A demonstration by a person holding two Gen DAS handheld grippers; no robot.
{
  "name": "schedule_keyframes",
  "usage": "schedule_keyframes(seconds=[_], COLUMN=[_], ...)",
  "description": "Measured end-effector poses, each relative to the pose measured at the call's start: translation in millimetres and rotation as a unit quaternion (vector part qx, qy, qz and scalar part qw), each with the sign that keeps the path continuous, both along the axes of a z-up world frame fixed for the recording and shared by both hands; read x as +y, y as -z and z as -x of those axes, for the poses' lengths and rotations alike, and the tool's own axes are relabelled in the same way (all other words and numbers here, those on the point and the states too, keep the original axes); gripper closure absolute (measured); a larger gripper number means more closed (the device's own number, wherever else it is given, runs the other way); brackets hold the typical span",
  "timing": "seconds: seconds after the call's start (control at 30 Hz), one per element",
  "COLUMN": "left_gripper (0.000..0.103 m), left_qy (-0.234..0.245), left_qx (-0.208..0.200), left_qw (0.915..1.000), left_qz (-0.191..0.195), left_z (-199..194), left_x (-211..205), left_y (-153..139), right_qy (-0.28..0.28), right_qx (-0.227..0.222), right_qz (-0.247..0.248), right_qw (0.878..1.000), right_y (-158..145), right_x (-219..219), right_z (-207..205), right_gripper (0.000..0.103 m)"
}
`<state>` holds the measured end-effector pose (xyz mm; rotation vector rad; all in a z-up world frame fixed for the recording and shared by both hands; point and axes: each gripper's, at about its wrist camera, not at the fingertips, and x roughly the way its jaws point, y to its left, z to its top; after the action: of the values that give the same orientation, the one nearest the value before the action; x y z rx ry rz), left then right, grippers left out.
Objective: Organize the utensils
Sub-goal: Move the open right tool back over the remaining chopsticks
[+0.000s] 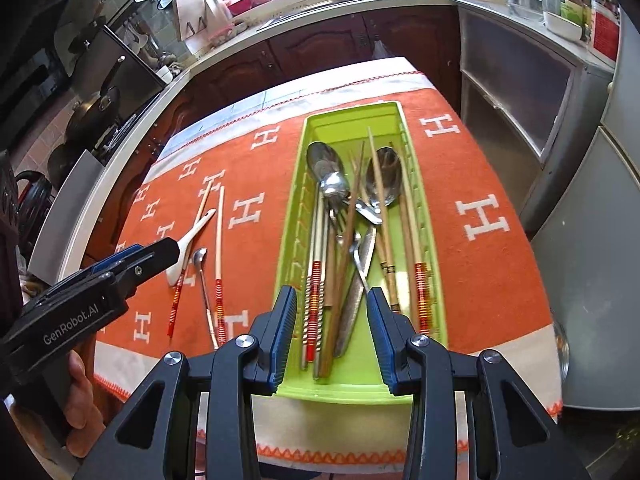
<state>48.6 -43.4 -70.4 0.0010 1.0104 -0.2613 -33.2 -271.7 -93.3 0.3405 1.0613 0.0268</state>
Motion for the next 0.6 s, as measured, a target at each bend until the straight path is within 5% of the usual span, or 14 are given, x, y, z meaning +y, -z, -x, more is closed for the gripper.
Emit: schedule_keyframes(seconds=[0.6], left_gripper=[0.051], left_qy=[-0.088], left_qx=[0.021], left_qw=[0.9958], left_qz=[-0.01], left_z=[-10.2], left_x=[113.9], left_y=[38.0], right_qy=[-0.129], right_qx=[0.0], right_qz=[0.011], right_qw=[0.992], right_y=[10.0], right_x=[113.1], right_z=[-69.1], right_gripper=[0.067])
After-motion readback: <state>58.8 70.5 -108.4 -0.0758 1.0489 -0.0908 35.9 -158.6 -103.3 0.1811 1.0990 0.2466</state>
